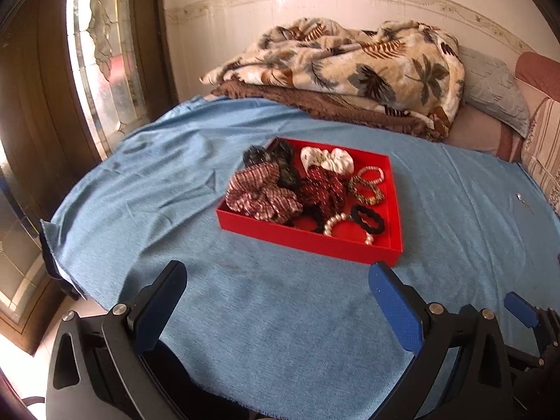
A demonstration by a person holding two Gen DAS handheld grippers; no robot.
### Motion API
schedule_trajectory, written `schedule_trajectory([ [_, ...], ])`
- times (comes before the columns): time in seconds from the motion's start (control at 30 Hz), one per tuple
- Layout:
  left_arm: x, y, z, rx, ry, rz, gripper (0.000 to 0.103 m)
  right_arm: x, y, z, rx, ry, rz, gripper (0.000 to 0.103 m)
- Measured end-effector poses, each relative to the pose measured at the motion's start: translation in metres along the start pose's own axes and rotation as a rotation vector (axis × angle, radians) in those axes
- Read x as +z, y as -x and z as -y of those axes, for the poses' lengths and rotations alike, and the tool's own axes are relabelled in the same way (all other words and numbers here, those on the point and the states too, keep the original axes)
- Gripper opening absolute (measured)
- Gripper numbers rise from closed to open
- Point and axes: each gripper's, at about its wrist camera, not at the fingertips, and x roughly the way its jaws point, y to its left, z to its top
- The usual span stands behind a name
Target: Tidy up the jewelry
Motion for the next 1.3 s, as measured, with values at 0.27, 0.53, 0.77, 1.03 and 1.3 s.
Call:
schedule_trajectory([
  [0.27, 0.006, 0.009, -0.015, -0.016, 0.073, 0.030, 0.103, 0.006, 0.002, -0.005, 0.000, 0.030, 0.022, 0.082],
  [0.53, 0.002, 0.000, -0.021, -0.016, 0.070, -0.002, 0.103, 0.023, 0.020, -0.021, -0.027, 0.093, 0.087, 0.084],
  [0.77, -0.001, -0.006, -0.035, -0.026, 0.111, -0.024, 0.103, 0.033, 0.019, -0.035, -0.037, 0.134, 0.079, 0.087],
  [1.03, -0.005, -0.013, -0.041, -0.031, 0.115, -0.044, 0.103, 0.028, 0.012, -0.043, -0.044, 0.131, 0.045, 0.087],
  [1.3, -0.005, -0.017, -0.038, -0.040, 0.110, -0.064, 0.103, 0.021, 0.010, -0.045, -0.054, 0.147, 0.039, 0.087],
])
